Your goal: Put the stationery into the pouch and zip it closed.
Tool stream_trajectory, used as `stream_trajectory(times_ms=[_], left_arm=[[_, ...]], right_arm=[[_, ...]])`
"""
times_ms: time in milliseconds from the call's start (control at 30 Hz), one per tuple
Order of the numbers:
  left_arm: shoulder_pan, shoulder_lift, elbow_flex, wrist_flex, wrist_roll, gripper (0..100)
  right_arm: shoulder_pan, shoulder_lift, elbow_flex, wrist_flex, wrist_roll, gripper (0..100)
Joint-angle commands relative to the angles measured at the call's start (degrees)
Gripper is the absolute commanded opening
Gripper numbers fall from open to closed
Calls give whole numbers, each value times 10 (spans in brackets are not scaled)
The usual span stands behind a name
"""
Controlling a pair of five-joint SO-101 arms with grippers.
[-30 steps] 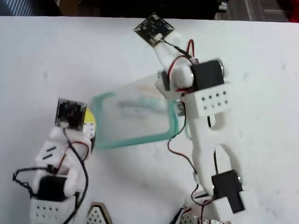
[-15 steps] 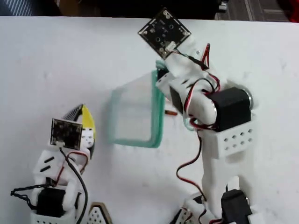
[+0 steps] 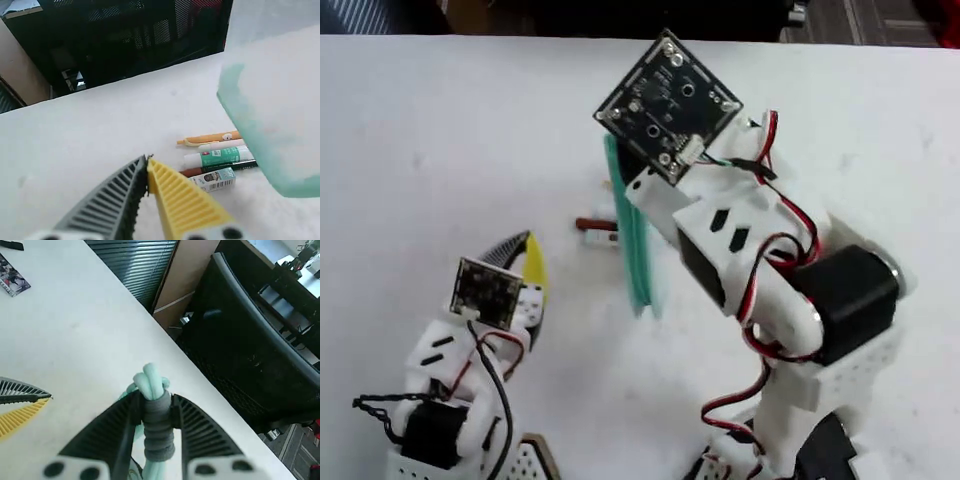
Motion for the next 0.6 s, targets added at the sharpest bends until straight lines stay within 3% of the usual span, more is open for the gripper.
stream_trajectory(times_ms=[0, 233, 400, 567], left_arm=[[7, 8, -4, 6, 2, 24], [5, 8, -4, 7, 2, 24], [5, 8, -4, 7, 1, 24], [-20, 8, -5, 7, 2, 24]], right_arm=[[-7, 22, -5, -4, -26, 16], [-38, 10, 106, 41, -51, 16], [-123, -65, 200, 40, -48, 16], [-132, -116, 279, 40, -1, 16]])
